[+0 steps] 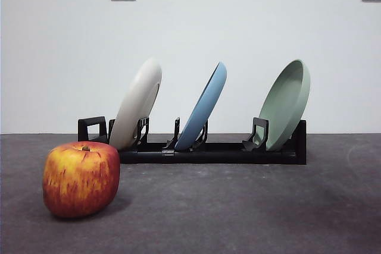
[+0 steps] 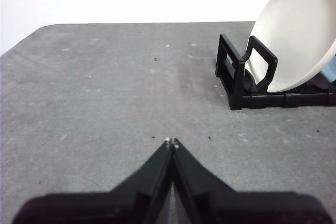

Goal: Take the yellow plate from the plate rack,put the plate on the table,take the apple from the table,put the apple in the plate

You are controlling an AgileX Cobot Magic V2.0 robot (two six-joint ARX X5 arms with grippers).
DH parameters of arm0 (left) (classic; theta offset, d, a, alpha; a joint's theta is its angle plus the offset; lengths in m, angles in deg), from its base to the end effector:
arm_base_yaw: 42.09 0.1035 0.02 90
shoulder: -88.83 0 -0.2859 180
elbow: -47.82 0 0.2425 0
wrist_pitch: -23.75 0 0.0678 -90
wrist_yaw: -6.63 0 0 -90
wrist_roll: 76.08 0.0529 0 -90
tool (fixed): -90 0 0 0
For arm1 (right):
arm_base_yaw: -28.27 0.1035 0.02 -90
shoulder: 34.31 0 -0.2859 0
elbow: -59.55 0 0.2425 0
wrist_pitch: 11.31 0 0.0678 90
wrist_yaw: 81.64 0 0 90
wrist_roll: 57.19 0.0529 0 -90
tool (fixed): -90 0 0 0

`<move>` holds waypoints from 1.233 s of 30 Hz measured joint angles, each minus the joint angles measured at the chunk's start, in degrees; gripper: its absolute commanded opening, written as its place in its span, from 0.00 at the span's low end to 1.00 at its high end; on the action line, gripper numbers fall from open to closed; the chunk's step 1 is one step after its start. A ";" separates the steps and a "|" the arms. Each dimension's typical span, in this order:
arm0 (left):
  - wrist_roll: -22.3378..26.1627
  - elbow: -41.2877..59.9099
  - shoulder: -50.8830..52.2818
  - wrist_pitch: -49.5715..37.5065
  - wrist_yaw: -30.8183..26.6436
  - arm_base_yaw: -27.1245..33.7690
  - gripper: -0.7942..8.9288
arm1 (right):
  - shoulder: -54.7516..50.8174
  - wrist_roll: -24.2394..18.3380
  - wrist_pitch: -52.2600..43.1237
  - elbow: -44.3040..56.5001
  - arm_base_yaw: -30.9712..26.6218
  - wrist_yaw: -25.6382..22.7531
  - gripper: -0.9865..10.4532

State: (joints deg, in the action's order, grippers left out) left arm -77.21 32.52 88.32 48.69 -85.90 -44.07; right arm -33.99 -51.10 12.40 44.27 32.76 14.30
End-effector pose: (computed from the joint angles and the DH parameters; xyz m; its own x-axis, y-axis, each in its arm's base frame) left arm 0.0874 -0.0007 0.1467 0.9843 0.0101 -0.1761 -0.0124 0.9999 -0.0116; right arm 0.0867 0.0123 0.1494 0.9719 0.1801 -0.1513 -0.1627 0.9793 0.1205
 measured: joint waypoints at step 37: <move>-7.34 -40.30 -37.59 6.56 15.91 0.00 0.07 | 38.21 7.13 17.49 -42.95 0.00 12.09 0.07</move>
State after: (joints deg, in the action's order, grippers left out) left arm -84.55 -7.78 50.72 55.25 -69.99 -44.07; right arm 4.21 -43.98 29.89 1.32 32.76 26.38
